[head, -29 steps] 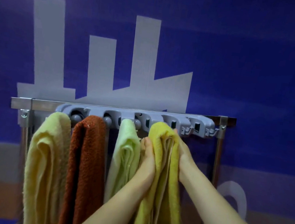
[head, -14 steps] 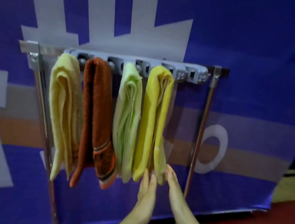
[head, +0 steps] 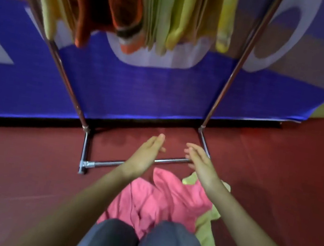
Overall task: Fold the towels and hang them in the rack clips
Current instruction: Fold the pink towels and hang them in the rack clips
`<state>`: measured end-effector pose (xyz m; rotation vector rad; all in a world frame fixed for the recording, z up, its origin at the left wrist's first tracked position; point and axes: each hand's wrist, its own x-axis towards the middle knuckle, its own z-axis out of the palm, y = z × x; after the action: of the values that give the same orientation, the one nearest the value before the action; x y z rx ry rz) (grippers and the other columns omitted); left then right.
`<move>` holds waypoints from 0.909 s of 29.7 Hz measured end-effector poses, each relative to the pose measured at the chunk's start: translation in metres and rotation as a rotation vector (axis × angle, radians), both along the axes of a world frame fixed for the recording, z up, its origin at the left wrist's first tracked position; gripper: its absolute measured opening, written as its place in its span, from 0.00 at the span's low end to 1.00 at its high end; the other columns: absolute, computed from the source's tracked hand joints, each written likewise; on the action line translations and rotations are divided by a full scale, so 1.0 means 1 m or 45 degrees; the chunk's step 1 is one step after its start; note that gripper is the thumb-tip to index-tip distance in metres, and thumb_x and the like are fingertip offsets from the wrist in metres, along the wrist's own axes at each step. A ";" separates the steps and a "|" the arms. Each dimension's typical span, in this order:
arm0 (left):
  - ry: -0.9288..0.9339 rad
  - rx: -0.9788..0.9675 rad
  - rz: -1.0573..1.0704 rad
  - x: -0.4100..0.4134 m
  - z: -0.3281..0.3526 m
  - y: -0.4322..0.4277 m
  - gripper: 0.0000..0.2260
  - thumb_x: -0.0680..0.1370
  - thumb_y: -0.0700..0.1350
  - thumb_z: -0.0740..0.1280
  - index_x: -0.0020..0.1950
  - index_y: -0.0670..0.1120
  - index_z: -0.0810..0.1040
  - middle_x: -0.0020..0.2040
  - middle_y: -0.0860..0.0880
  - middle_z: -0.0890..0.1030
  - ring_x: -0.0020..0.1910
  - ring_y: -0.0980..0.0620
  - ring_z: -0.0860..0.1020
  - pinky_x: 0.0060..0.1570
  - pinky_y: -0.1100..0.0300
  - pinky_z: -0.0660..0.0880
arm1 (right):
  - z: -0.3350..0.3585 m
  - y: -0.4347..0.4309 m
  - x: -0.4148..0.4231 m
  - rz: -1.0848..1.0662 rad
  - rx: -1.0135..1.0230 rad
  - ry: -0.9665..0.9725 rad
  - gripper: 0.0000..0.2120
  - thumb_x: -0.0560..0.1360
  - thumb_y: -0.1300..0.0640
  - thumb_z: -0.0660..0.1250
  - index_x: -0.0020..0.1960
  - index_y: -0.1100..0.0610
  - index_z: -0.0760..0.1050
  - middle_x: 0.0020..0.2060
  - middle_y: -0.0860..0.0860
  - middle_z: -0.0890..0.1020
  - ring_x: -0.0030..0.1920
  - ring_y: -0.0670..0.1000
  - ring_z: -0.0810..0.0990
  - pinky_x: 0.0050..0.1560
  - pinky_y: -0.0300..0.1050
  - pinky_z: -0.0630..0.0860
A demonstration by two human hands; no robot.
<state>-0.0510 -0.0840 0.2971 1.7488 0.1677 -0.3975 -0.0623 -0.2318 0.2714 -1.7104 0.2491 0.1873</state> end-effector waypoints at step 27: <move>0.716 0.057 0.107 -0.031 -0.255 0.067 0.20 0.80 0.55 0.47 0.52 0.43 0.72 0.38 0.48 0.78 0.37 0.51 0.75 0.41 0.59 0.69 | -0.282 0.016 -0.005 0.247 -0.419 0.453 0.10 0.74 0.66 0.62 0.52 0.70 0.75 0.44 0.60 0.78 0.41 0.38 0.74 0.41 0.24 0.67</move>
<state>-0.0822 -0.0169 0.0421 1.6285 0.6531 -0.8220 -0.0676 -0.2159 -0.0105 -2.0227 0.3928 0.6259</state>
